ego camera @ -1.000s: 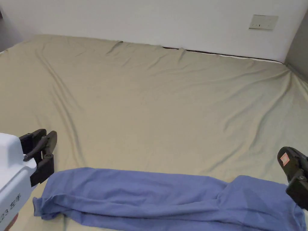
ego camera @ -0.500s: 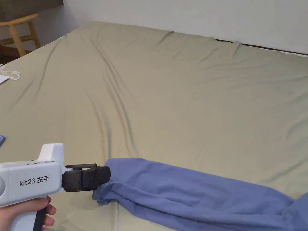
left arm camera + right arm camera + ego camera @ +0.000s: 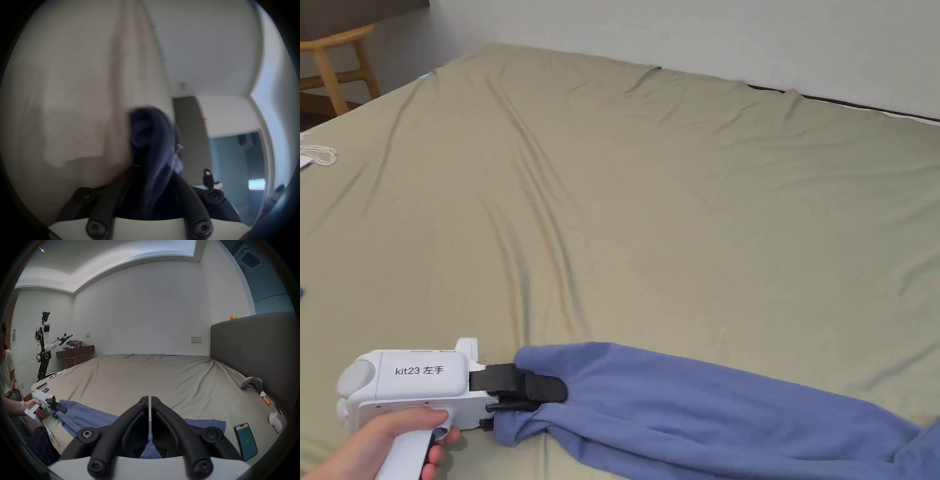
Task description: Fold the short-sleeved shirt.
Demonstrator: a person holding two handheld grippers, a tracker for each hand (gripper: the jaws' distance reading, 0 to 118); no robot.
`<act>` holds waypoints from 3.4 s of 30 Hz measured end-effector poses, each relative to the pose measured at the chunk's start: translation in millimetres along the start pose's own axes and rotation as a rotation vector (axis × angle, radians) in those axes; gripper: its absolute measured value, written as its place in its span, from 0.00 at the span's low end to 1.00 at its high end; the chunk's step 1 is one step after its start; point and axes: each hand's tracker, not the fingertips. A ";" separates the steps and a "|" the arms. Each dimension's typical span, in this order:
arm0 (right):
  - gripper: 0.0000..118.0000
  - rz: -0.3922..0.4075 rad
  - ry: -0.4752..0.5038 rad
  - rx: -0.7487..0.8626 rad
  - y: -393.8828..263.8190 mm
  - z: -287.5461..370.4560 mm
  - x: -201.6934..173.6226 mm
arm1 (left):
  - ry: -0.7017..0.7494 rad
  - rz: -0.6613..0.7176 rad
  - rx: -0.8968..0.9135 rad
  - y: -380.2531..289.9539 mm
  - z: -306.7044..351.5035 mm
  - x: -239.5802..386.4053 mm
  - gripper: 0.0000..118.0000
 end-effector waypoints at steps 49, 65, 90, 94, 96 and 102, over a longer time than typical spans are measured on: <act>0.02 0.035 0.068 0.055 8.9 28.9 15.6 | 0.516 -0.592 0.340 -161.4 -155.4 162.4 0.03; 0.02 0.028 0.070 0.038 5.7 24.9 19.3 | 0.450 -0.877 0.201 -210.5 -192.5 213.5 0.00; 0.02 0.079 0.087 -0.005 2.7 -2.0 -12.4 | 0.003 -0.209 -0.120 -90.1 -112.6 59.2 0.11; 0.02 0.074 0.108 -0.019 -0.7 -4.3 -16.2 | 0.094 -0.280 -0.019 -90.0 -92.7 82.3 0.10; 0.02 0.075 0.117 -0.027 -1.3 -3.9 -15.7 | 0.110 -0.262 0.021 -86.7 -76.4 94.6 0.10; 0.02 0.067 0.115 -0.013 2.6 3.1 -8.0 | 0.317 -0.433 0.148 -77.7 -13.1 125.4 0.10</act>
